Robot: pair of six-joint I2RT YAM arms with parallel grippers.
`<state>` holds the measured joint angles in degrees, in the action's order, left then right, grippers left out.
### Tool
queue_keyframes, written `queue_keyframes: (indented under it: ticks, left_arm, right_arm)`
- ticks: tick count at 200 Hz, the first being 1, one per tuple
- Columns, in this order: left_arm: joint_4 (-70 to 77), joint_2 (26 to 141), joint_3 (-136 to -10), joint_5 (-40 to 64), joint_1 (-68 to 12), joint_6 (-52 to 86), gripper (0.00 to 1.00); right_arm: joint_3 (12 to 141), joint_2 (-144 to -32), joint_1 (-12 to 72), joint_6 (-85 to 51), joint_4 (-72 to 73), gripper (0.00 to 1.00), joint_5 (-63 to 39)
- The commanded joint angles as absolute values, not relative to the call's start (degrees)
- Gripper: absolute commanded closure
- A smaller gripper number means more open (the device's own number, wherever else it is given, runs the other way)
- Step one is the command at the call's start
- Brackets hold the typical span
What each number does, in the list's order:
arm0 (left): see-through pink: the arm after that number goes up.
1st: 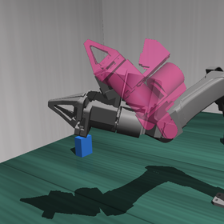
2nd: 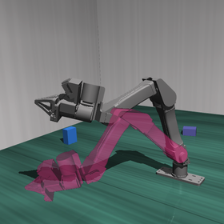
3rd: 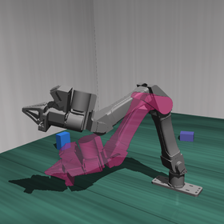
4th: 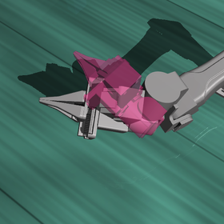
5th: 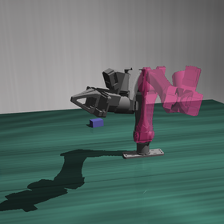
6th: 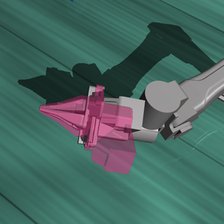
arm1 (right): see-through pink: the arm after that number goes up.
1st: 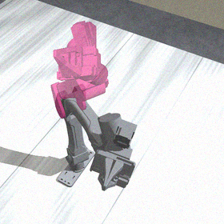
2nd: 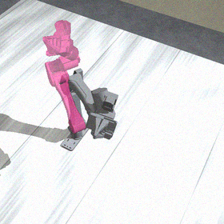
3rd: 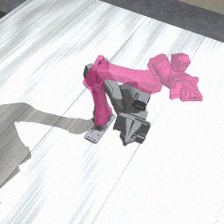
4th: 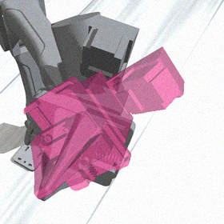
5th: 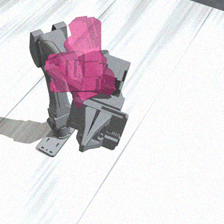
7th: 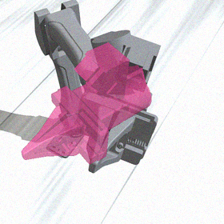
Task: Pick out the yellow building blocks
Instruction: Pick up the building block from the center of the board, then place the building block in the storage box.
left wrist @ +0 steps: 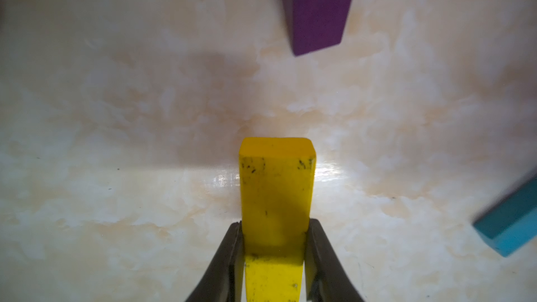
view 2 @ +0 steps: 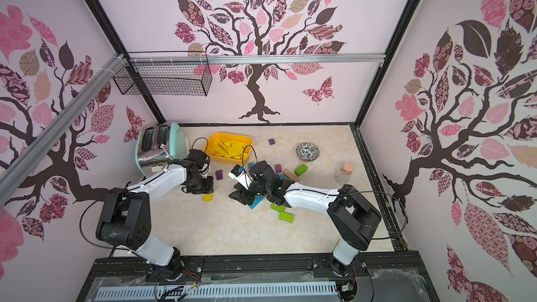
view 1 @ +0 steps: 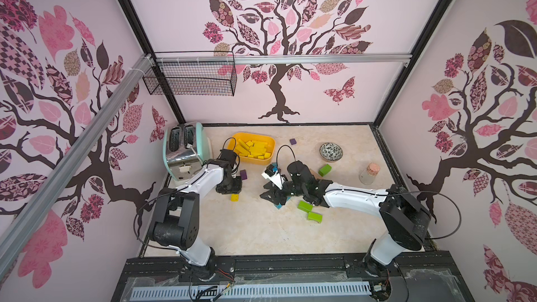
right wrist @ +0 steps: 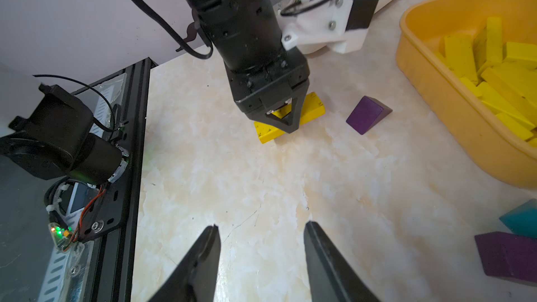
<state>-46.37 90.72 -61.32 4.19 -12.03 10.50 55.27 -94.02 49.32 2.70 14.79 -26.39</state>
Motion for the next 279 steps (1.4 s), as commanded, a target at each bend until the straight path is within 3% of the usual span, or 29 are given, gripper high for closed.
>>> queue_keyframes:
  ticks: [1, 136, 245, 279]
  left_arm:
    - [-45.7, 89.6, -66.5, 4.9, -11.9, 10.8, 1.0]
    - [-39.9, 102.6, -87.2, 5.6, -11.6, 13.1, 1.0]
    - [-35.7, 115.8, -100.2, 3.4, -10.8, 15.3, 1.0]
    - [-34.2, 114.9, -100.8, 3.3, -10.7, 15.9, 0.8]
  right_arm:
    - [58.0, -92.5, 49.1, 0.4, 14.6, 0.48, -25.8]
    - [61.7, -92.3, 46.0, -10.0, 18.8, 0.47, -13.5]
    - [61.8, -92.0, 44.5, -11.1, 20.0, 0.47, -12.3]
    - [61.4, -91.8, 44.1, -10.7, 20.1, 0.47, -12.4]
